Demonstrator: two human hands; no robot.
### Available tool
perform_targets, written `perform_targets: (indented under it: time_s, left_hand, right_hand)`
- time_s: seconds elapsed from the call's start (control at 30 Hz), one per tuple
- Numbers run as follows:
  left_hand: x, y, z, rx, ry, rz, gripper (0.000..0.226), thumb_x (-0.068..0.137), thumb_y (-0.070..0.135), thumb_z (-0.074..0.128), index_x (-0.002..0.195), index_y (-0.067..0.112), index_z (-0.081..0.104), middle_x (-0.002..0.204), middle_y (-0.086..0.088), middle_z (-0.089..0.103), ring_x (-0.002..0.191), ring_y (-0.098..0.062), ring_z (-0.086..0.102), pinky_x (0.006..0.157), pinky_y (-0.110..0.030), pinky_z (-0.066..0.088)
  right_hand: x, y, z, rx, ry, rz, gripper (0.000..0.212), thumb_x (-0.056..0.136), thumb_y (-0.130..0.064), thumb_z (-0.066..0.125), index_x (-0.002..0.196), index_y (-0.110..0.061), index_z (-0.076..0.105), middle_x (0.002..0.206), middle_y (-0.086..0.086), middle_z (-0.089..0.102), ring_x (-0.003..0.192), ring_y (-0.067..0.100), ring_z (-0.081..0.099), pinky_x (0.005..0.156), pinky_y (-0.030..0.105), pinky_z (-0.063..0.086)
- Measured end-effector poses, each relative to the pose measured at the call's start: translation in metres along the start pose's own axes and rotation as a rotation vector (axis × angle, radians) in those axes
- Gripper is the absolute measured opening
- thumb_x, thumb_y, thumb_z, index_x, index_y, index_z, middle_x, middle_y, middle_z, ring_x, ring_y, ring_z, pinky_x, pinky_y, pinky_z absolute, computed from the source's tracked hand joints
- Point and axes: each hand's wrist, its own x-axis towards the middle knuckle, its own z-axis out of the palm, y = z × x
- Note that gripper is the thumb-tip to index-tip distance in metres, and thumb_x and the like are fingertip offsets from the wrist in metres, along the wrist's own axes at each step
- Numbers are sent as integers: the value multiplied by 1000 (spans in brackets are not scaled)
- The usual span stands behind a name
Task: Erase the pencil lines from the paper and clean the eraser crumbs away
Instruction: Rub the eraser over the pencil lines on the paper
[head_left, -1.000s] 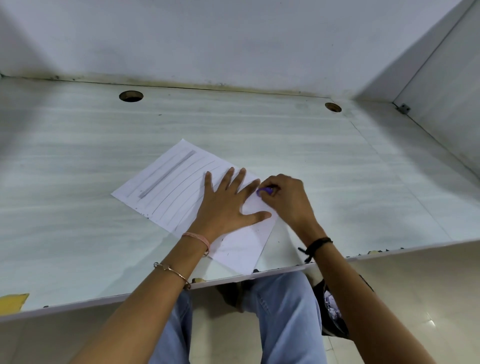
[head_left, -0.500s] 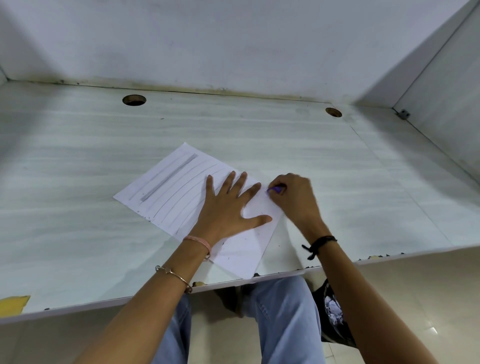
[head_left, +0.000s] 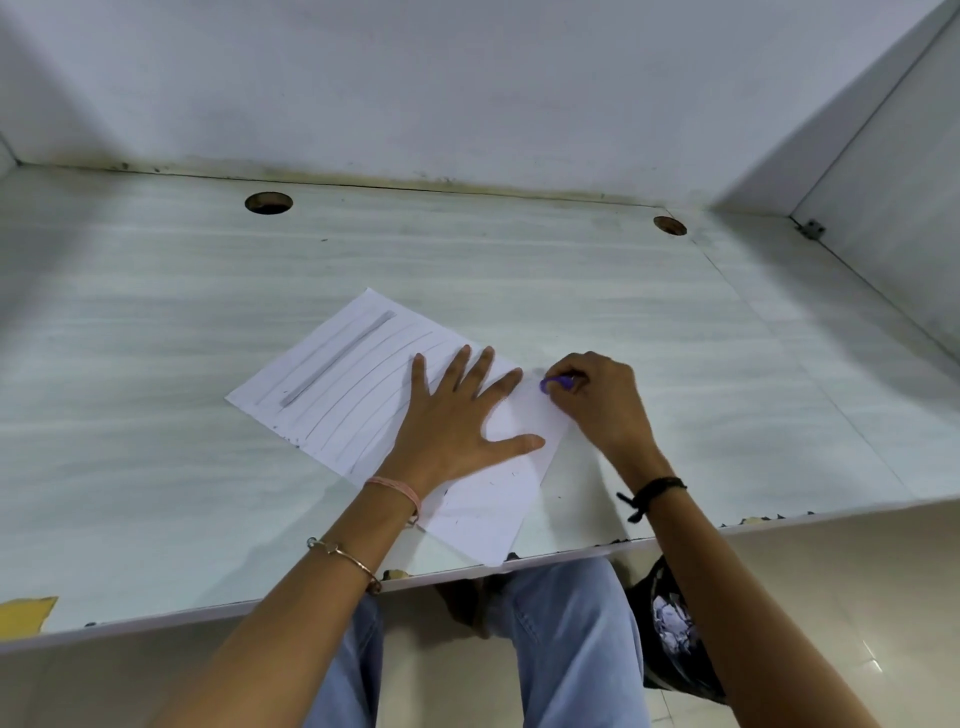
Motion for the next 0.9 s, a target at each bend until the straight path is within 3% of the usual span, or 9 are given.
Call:
perform_targets:
  time_s: [0.07,0.2,0.43,0.53,0.6,0.67,0.73,0.8,0.9]
  left_hand:
    - [0,0,0,-3,2,3,93,72,91,12,153,47,1,164,7,-11,150,-16,-15,113,-63,-15]
    - [-1,2,-3,12,-19,1,93,75,90,17,154,44,0,164,7,-12,150,-16,-16,113,-62,-15]
    - [-2,0,-8,-36,-36,0,100,74,92,19,155,37,2,164,9,-11,150,-13,-15,114,-60,-16]
    - [-1,0,-13,-119,-25,-8,77,92,70,31,156,31,14,164,10,0,150,-9,-8,116,-55,-16]
    - [0,-1,-18,-323,32,-34,52,103,43,35,151,23,31,161,8,21,149,-6,7,118,-48,-13]
    - [-2,-2,-24,-716,113,-109,35,104,19,37,136,18,52,141,10,52,136,8,31,121,-41,-5]
    - [-6,-5,-30,-1076,176,-172,32,98,11,38,118,15,63,115,17,63,117,10,47,119,-35,18]
    - [-10,-10,-37,-1189,189,-179,32,92,8,39,112,12,63,115,8,66,117,-6,54,106,-24,36]
    - [-20,-23,-44,-1100,165,-150,28,93,3,43,109,14,63,119,4,67,120,-10,55,105,-31,42]
  right_hand:
    - [6,2,-4,-24,28,44,8,80,-5,65,80,-10,71,78,0,65,72,16,60,60,15,43]
    - [-12,-17,12,20,-59,-104,8,79,-6,67,81,-11,72,76,-1,65,68,10,58,63,16,43]
    - [2,13,-4,71,60,94,8,78,-6,69,80,-13,70,80,1,67,71,16,58,64,21,45]
    - [1,4,2,5,72,83,7,80,-7,65,82,-11,69,82,1,67,72,15,56,62,20,43]
    - [-5,-10,7,73,100,39,6,81,-8,65,82,-13,68,81,-2,66,73,16,57,67,24,45]
    - [-17,-26,18,165,62,-15,10,82,-8,65,80,-18,65,78,-7,65,72,15,60,68,23,46]
    - [-30,-40,33,273,-45,-26,15,83,-8,64,78,-22,64,78,-7,66,72,18,62,68,26,48]
    - [-39,-44,45,321,-103,-24,14,84,-7,63,80,-21,64,81,-3,66,74,22,63,70,32,50]
    - [-37,-41,49,316,-66,-19,13,84,-5,63,80,-17,63,81,0,65,73,20,62,66,26,48]
